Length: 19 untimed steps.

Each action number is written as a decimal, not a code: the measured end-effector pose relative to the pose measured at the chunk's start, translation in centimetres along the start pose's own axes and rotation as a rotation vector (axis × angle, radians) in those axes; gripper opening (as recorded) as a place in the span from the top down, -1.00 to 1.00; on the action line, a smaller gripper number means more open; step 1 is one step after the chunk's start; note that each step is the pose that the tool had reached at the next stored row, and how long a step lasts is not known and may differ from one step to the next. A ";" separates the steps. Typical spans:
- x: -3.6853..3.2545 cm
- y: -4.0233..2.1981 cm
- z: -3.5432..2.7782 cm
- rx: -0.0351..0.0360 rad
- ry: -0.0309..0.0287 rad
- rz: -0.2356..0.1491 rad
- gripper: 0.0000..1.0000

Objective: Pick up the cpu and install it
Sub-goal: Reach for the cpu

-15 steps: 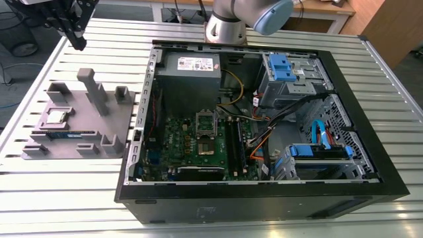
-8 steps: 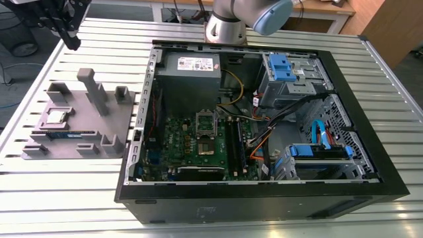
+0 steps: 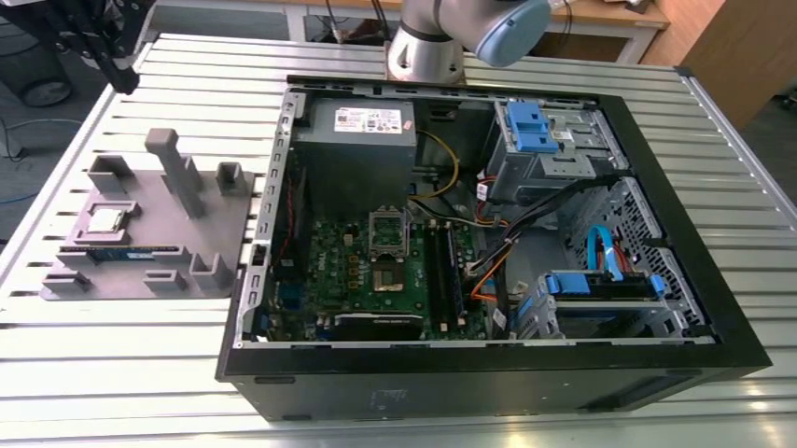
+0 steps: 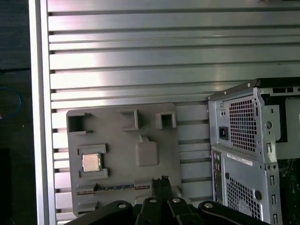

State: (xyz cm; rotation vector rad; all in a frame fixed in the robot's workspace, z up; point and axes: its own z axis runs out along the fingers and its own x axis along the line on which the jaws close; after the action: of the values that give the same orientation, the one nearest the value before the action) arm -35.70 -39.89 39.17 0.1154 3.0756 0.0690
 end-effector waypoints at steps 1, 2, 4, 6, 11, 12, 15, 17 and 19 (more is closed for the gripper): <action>0.14 -0.01 -0.01 0.0000 -0.0002 0.000 0.79; 0.30 -0.02 -0.02 0.0000 -0.0004 0.000 0.79; 0.59 -0.04 -0.03 -0.0001 -0.0011 0.000 0.79; 0.87 -0.06 -0.04 -0.0002 -0.0016 0.000 0.79; 1.56 -0.12 -0.09 -0.0002 -0.0028 0.000 0.79; 1.69 -0.13 -0.09 -0.0003 -0.0031 0.000 0.79; 2.00 -0.15 -0.11 -0.0002 -0.0033 0.000 0.79; 2.26 -0.17 -0.11 -0.0002 -0.0036 0.000 0.79; 2.50 -0.19 -0.10 -0.0003 -0.0038 0.000 0.79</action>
State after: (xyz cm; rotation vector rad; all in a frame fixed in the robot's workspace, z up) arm -38.20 -39.89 39.11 0.1152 3.0718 0.0691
